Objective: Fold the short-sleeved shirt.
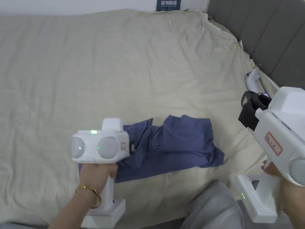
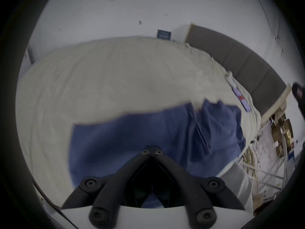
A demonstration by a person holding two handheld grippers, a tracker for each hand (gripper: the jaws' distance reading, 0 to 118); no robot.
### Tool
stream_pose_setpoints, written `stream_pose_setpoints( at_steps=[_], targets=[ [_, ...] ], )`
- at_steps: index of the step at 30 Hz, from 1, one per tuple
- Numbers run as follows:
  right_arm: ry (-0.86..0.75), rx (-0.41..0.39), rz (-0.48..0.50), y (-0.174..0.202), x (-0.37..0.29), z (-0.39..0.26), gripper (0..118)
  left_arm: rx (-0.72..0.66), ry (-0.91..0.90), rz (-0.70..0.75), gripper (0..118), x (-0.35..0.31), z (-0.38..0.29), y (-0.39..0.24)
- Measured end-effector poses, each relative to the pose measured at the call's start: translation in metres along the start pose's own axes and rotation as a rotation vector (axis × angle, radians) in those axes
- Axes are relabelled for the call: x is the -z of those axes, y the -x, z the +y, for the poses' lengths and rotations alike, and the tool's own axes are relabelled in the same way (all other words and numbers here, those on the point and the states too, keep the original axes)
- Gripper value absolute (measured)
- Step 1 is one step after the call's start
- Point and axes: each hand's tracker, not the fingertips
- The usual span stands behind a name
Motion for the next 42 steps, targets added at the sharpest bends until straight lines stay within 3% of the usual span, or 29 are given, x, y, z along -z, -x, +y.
stream_pose_setpoints(
  at_steps=[4, 7, 11, 15, 24, 28, 29, 30, 33, 34, 37, 42],
  targets=[
    [0.005, -0.005, -0.004, 0.0, -0.002, -0.001, 0, 0.007, 0.037, -0.032, 0, 0.017, -0.03, -0.041],
    [0.009, -0.013, -0.006, 0.0, -0.003, -0.001, 0, 0.133, 0.02, -0.025, 0, 0.019, -0.039, -0.074],
    [0.01, -0.018, -0.006, 0.001, -0.006, -0.001, 0, 0.196, 0.02, -0.064, 0, 0.014, -0.039, -0.099],
    [0.011, -0.023, -0.002, 0.004, -0.007, 0.0, 0, 0.019, 0.033, -0.323, 0, -0.005, -0.022, -0.096],
    [-0.002, -0.026, 0.014, 0.009, -0.009, 0.005, 0, -0.108, -0.237, -0.283, 0, -0.073, 0.043, 0.005],
    [-0.003, -0.025, 0.024, 0.014, -0.006, 0.005, 0, -0.141, -0.17, -0.241, 0, -0.075, 0.054, 0.069],
    [-0.001, -0.024, 0.027, 0.015, -0.006, 0.005, 0, -0.172, -0.122, -0.244, 5, -0.073, 0.055, 0.086],
    [0.0, -0.023, 0.031, 0.016, -0.005, 0.005, 0, -0.202, -0.084, -0.26, 18, -0.071, 0.055, 0.1],
    [0.007, -0.028, 0.039, 0.022, -0.003, 0.004, 0, -0.275, -0.025, -0.283, 111, -0.063, 0.046, 0.134],
    [0.01, -0.032, 0.042, 0.024, -0.002, 0.004, 0, -0.303, 0.002, -0.29, 118, -0.057, 0.041, 0.146],
    [0.013, -0.042, 0.046, 0.028, -0.002, 0.002, 0, -0.388, 0.03, -0.317, 118, -0.055, 0.029, 0.167],
    [0.029, -0.039, 0.038, 0.03, 0.005, 0.001, 0, -0.386, 0.141, -0.37, 116, -0.03, 0.006, 0.174]
  ],
)
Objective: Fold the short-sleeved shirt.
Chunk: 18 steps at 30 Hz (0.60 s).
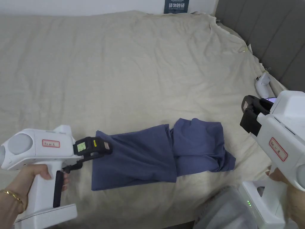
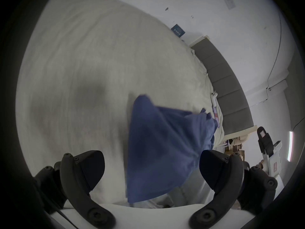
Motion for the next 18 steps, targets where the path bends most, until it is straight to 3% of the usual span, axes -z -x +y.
stream_pose_setpoints(
  at_steps=[5, 9, 11, 14, 15, 16, 18],
  targets=[
    [0.031, -0.03, -0.021, 0.002, 0.006, -0.005, 0, -0.009, 0.025, -0.078, 113, 0.008, -0.005, 0.014],
    [0.055, -0.01, -0.025, 0.001, 0.012, -0.011, 0, -0.031, 0.058, -0.158, 109, 0.011, -0.001, 0.014],
    [0.068, -0.007, -0.029, 0.001, 0.015, -0.013, 0, -0.05, 0.055, -0.192, 93, 0.019, -0.002, 0.01],
    [0.082, -0.009, -0.026, 0.002, 0.016, -0.014, 0, 0.009, 0.051, -0.089, 62, 0.033, -0.002, 0.0],
    [0.082, -0.014, -0.024, 0.003, 0.016, -0.014, 0, 0.019, 0.045, -0.06, 27, 0.033, 0.0, -0.001],
    [0.079, -0.018, -0.02, 0.003, 0.016, -0.013, 0, -0.022, 0.054, 0.02, 13, 0.034, 0.001, -0.001],
    [0.075, -0.016, -0.017, 0.004, 0.017, -0.012, 0, -0.055, 0.052, -0.019, 11, 0.03, -0.002, -0.001]
  ],
)
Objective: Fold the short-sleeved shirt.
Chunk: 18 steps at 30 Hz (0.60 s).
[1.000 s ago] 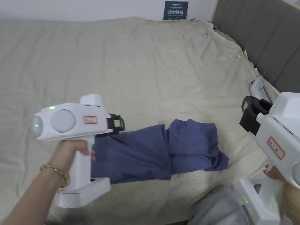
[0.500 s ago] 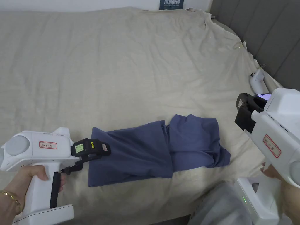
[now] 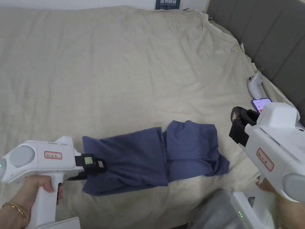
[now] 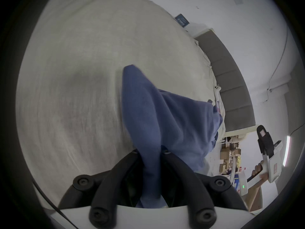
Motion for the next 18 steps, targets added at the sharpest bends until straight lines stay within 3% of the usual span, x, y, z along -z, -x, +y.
stream_pose_setpoints(
  at_steps=[2, 6, 8, 14, 18],
  targets=[
    [0.002, 0.01, 0.006, 0.0, 0.002, 0.003, 0, 0.023, -0.027, 0.058, 8, -0.008, -0.002, -0.01],
    [0.008, -0.006, 0.02, 0.003, 0.004, 0.01, 0, -0.038, -0.105, 0.001, 7, -0.038, 0.003, -0.012],
    [0.003, -0.017, 0.041, 0.003, 0.005, 0.015, 0, -0.034, -0.149, 0.044, 7, -0.059, 0.006, -0.011],
    [-0.038, -0.008, 0.062, 0.003, 0.003, 0.021, 0, -0.018, -0.291, 0.445, 7, -0.133, 0.019, 0.008],
    [-0.036, 0.01, 0.073, 0.005, 0.007, 0.018, 0, 0.199, -0.353, 0.795, 7, -0.158, 0.01, -0.025]
  ],
)
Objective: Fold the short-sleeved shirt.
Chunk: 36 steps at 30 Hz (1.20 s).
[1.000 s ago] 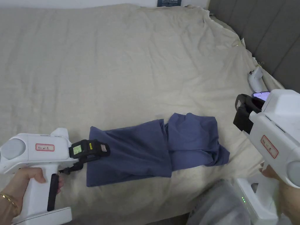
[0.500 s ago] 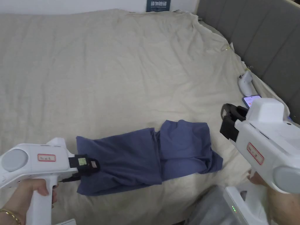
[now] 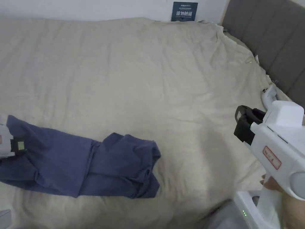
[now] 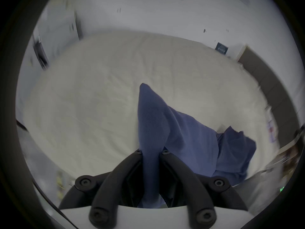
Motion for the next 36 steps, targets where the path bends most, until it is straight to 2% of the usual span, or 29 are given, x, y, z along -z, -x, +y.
stream_pose_setpoints(
  at_steps=[3, 8, 11, 16, 20, 21, 22, 23, 24, 25, 27, 28, 30, 31, 32, 34, 35, 36],
  targets=[
    [0.007, 0.015, 0.003, 0.002, 0.002, -0.003, 0, 0.043, -0.082, -0.015, 7, -0.026, 0.001, -0.027],
    [-0.006, 0.005, 0.008, 0.003, -0.004, -0.001, 0, 0.117, -0.091, -0.236, 7, -0.054, -0.006, -0.091],
    [-0.019, 0.032, -0.001, -0.003, -0.008, 0.0, 0, 0.214, -0.07, -0.334, 7, -0.058, -0.017, -0.138],
    [-0.022, 0.037, -0.027, -0.013, -0.019, -0.001, 0, 0.36, 0.018, -0.433, 7, -0.032, -0.038, -0.226],
    [-0.028, 0.049, -0.057, -0.025, -0.028, -0.002, 0, 0.376, 0.089, -0.394, 8, 0.014, -0.053, -0.281],
    [-0.028, 0.054, -0.06, -0.027, -0.029, -0.003, 0, 0.388, 0.104, -0.38, 11, 0.021, -0.057, -0.29],
    [-0.029, 0.056, -0.065, -0.029, -0.031, -0.003, 0, 0.425, 0.128, -0.361, 20, 0.028, -0.063, -0.299],
    [-0.028, 0.054, -0.071, -0.031, -0.033, -0.003, 0, 0.461, 0.143, -0.355, 34, 0.033, -0.068, -0.305],
    [-0.027, 0.051, -0.076, -0.032, -0.033, -0.004, 0, 0.499, 0.163, -0.372, 61, 0.037, -0.07, -0.308],
    [-0.024, 0.05, -0.08, -0.033, -0.033, -0.004, 0, 0.505, 0.183, -0.404, 77, 0.038, -0.073, -0.31],
    [-0.021, 0.056, -0.084, -0.034, -0.033, -0.006, 0, 0.416, 0.226, -0.548, 85, 0.035, -0.065, -0.298],
    [-0.02, 0.062, -0.085, -0.034, -0.033, -0.006, 0, 0.311, 0.234, -0.605, 85, 0.032, -0.057, -0.288],
    [-0.012, 0.071, -0.083, -0.034, -0.032, -0.007, 0, 0.144, 0.194, -0.692, 105, 0.02, -0.04, -0.265],
    [-0.007, 0.07, -0.079, -0.033, -0.03, -0.007, 0, 0.091, 0.152, -0.72, 107, 0.014, -0.031, -0.254],
    [-0.003, 0.067, -0.078, -0.031, -0.03, -0.008, 0, 0.068, 0.091, -0.72, 108, 0.008, -0.023, -0.243],
    [-0.001, 0.061, -0.07, -0.028, -0.031, -0.007, 0, 0.05, -0.046, -0.619, 107, -0.003, -0.015, -0.235],
    [-0.003, 0.057, -0.065, -0.026, -0.032, -0.007, 0, 0.053, -0.133, -0.564, 101, -0.005, -0.015, -0.233],
    [-0.006, 0.052, -0.062, -0.024, -0.033, -0.006, 0, 0.088, -0.199, -0.518, 76, -0.005, -0.019, -0.236]
  ],
)
